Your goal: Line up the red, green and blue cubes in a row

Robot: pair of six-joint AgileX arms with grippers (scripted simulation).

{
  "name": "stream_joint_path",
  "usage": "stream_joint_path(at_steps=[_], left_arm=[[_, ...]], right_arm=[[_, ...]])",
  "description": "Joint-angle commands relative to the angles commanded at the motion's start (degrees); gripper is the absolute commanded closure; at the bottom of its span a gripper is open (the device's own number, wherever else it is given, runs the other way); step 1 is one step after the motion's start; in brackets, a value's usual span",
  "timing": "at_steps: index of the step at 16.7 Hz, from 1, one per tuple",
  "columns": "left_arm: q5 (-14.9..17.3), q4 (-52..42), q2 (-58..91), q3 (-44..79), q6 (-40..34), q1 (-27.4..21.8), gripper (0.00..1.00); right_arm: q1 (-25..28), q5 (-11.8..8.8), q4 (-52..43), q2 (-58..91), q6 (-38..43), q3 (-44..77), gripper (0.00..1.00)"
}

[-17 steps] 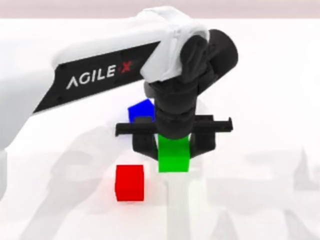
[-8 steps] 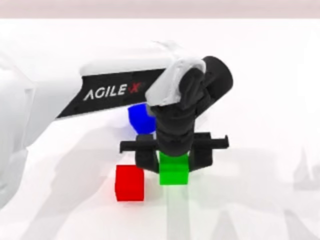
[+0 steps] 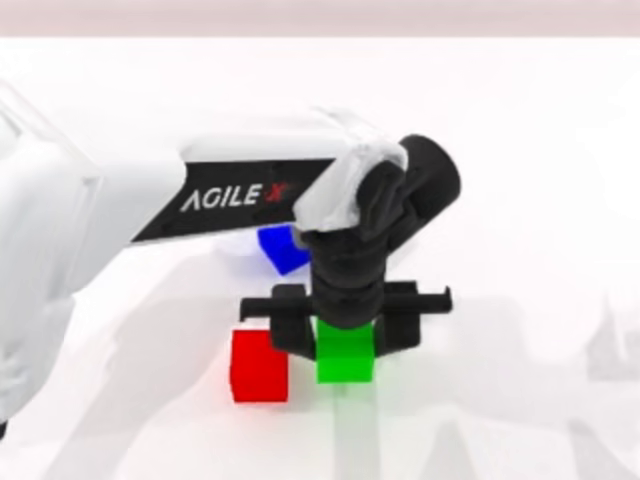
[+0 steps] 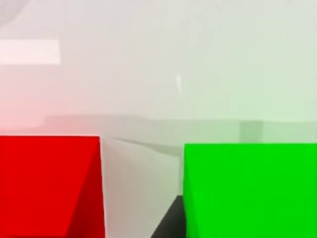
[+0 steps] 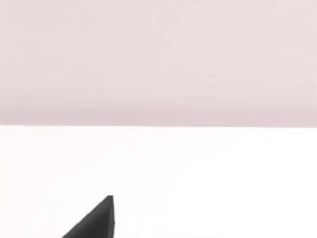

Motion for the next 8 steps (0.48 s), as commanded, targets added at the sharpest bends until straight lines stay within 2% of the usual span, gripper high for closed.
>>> stream_joint_path(at_steps=[8], left_arm=[[0.0,0.0,0.0,0.0,0.0,0.0,0.32]], right_arm=[[0.0,0.0,0.0,0.0,0.0,0.0,0.0]])
